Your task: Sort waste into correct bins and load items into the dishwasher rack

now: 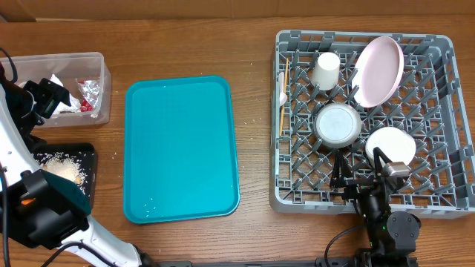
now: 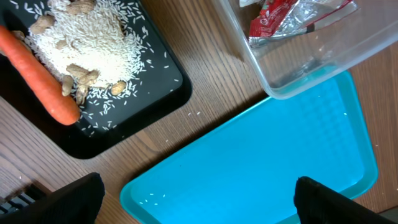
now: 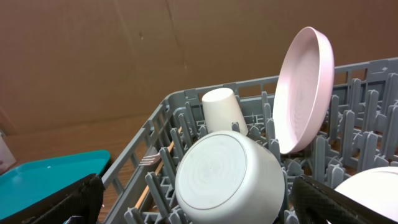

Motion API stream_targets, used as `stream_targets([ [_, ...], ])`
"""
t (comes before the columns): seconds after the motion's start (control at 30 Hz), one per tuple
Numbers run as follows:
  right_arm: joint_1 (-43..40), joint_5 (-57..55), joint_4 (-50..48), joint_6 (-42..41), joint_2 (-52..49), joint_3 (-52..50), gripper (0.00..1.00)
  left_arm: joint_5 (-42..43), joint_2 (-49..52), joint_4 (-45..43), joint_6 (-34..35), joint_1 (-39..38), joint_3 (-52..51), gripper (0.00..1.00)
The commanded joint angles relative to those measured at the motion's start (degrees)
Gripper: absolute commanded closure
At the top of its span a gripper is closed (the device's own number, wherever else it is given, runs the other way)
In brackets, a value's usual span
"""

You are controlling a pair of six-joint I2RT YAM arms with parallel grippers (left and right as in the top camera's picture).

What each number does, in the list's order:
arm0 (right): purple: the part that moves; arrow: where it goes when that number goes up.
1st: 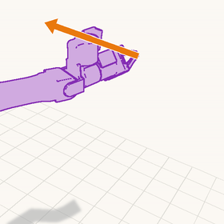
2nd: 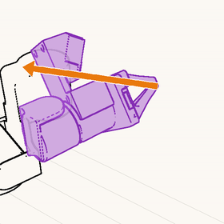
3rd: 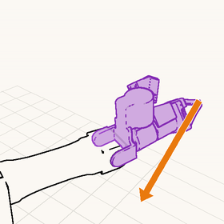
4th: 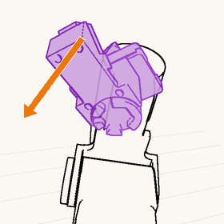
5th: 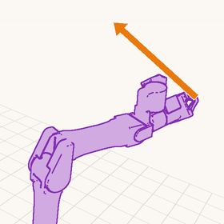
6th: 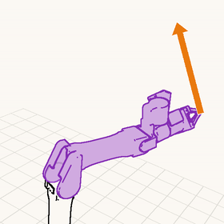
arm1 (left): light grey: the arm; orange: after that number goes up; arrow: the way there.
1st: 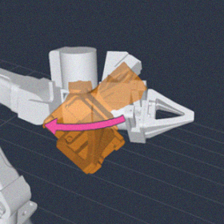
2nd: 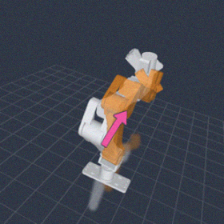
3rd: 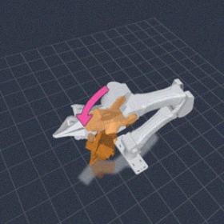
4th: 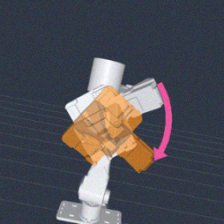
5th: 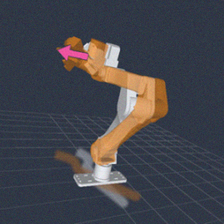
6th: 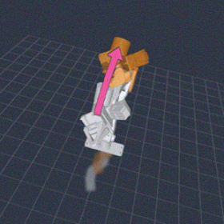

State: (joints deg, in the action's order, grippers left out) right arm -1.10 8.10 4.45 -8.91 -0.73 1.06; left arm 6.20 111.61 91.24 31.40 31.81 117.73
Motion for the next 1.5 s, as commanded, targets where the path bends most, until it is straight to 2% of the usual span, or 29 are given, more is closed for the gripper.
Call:
stream_targets([
  [0.0, -0.26, -0.55, -0.28, 0.39, 0.57, -0.59, 0.0, -0.44, -6.99, -0.15, 0.35, -1.7, -0.15, 0.0],
  [0.17, -0.26, -0.55, -0.26, 0.39, 0.57, -0.59, 0.0, -0.44, -17.16, -0.28, 0.37, -8.57, -3.76, 0.0],
  [0.43, -0.26, -0.55, -0.28, 0.39, 0.57, -0.59, 0.0, -0.52, -30.86, -0.2, 0.24, -26.29, -14.27, 0.0],
  [0.47, -0.26, -0.55, -0.28, 0.39, 0.57, -0.59, 0.0, -2.45, -32.11, -0.13, -1.44, -27.78, -15.32, 0.0],
  [0.57, -0.26, -0.55, -0.28, 0.39, 0.57, -0.59, 0.0, -6.32, -35.98, -0.22, -3.1, -30.38, -18.86, 0.0],
  [0.73, -0.26, -0.55, -0.28, 0.39, 0.57, -0.59, 0.0, -5.62, -43.63, 0.0, -3.06, -31.04, -28.52, 0.0],
  [0.8, -0.26, -0.55, -0.28, 0.39, 0.57, -0.59, 0.0, -5.7, -46.53, -5.22, -5.27, -31.17, -32.81, 0.0],
  [0.87, -0.26, -0.55, -0.26, 0.39, 0.57, -0.59, 0.0, -4.13, -49.57, -13.44, -10.71, -31.58, -37.83, 0.0],
  [1.03, -0.26, -0.55, -0.28, 0.39, 0.57, -0.59, 0.0, 4.68, -60.19, -43.12, -24.87, -32.22, -56.26, 0.0],
  [1.27, -0.26, -0.55, -0.28, 0.39, 0.57, -0.59, 0.0, 6.1, -75.89, -70.9, -25.77, -32.22, -81.96, 0.0],
  [1.47, -0.26, -0.55, -0.28, 0.39, 0.57, -0.59, 0.0, 5.09, -88.3, -87.89, -25.94, -32.2, -98.86, 0.0],
])
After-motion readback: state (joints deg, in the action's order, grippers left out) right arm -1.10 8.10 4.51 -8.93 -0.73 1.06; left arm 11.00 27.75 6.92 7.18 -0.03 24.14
